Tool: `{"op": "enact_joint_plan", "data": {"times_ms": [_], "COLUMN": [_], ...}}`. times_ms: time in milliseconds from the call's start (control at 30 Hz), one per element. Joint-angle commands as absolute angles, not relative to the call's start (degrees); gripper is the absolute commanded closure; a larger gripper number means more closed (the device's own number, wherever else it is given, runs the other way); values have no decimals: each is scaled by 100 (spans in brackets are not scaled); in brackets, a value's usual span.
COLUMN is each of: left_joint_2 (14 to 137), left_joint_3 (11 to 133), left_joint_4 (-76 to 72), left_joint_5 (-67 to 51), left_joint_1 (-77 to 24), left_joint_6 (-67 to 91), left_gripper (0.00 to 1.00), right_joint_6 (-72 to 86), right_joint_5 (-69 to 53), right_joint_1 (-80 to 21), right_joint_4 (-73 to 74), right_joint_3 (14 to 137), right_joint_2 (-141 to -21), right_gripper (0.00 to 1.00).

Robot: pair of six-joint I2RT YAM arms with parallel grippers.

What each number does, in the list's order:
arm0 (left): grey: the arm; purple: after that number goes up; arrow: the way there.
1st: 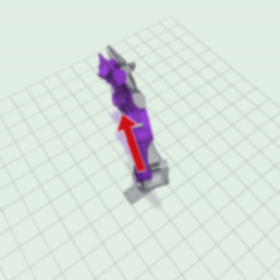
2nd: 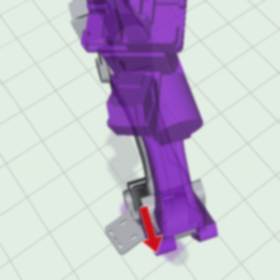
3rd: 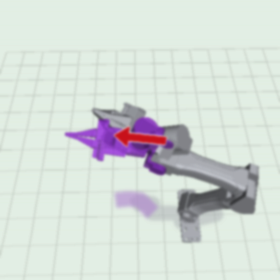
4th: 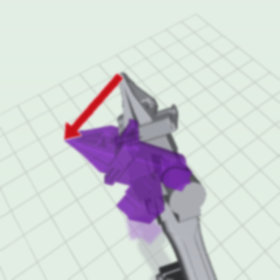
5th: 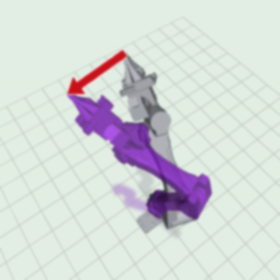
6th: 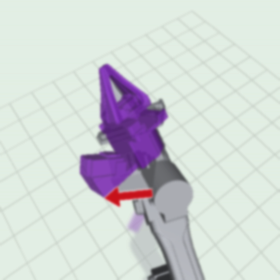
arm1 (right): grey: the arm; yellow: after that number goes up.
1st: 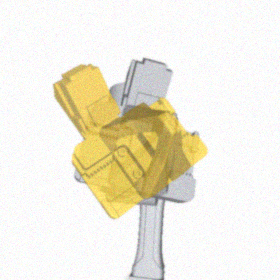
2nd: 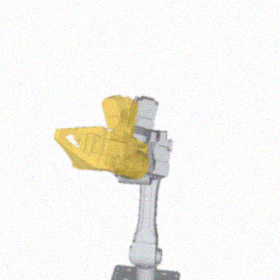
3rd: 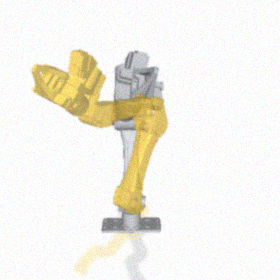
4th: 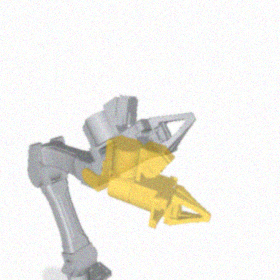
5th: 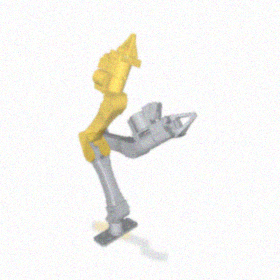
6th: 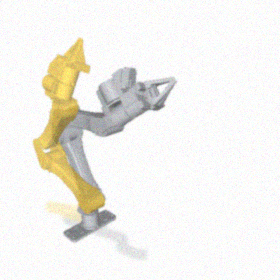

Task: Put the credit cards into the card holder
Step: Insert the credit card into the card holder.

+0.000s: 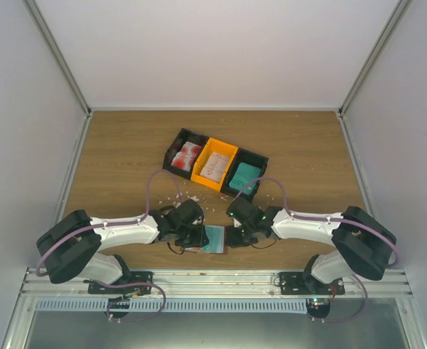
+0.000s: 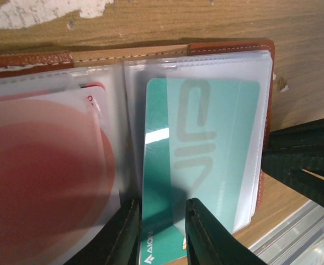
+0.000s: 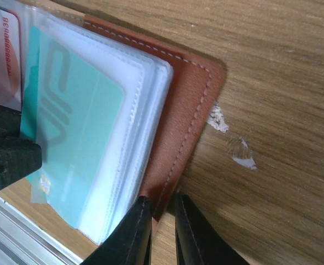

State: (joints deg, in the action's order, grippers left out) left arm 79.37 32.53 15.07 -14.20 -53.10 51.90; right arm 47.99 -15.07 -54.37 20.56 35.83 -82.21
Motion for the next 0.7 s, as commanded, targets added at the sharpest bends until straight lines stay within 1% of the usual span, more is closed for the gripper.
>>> {"op": "enact_joint_plan", "data": {"times_ms": [0, 100, 267, 400, 467, 600, 667], "left_joint_2": [7947, 7966, 8031, 8036, 7972, 7659, 7440], "left_joint_3": [3006, 2834, 2726, 2724, 2749, 2827, 2854], "left_joint_4": [1139, 595, 199, 175, 388, 993, 1181], "left_joint_5": [-1686, -2120, -2419, -2426, -2193, -1642, -1547], "left_joint_1": [-5344, -5344, -5344, -5344, -5344, -5344, -5343], "left_joint_6": [5102, 5005, 4981, 5029, 5113, 5213, 5225], "left_gripper": [76, 79, 80, 83, 83, 72, 69], "right_joint_6": [4747, 4735, 4731, 4786, 4826, 4834, 4809], "right_joint_5": [-1527, -1530, -1448, -1327, -1207, -1023, -948], "right_joint_1": [-5510, -5506, -5511, -5511, -5511, -5510, -5511], "right_joint_4": [1948, 1880, 1837, 1877, 1962, 2203, 2336], "right_joint_3": [3665, 3665, 3673, 3704, 3722, 3739, 3756], "right_joint_2": [-8347, -8382, -8424, -8422, -8392, -8234, -8082], "right_gripper": [86, 87, 87, 87, 87, 87, 85]}}
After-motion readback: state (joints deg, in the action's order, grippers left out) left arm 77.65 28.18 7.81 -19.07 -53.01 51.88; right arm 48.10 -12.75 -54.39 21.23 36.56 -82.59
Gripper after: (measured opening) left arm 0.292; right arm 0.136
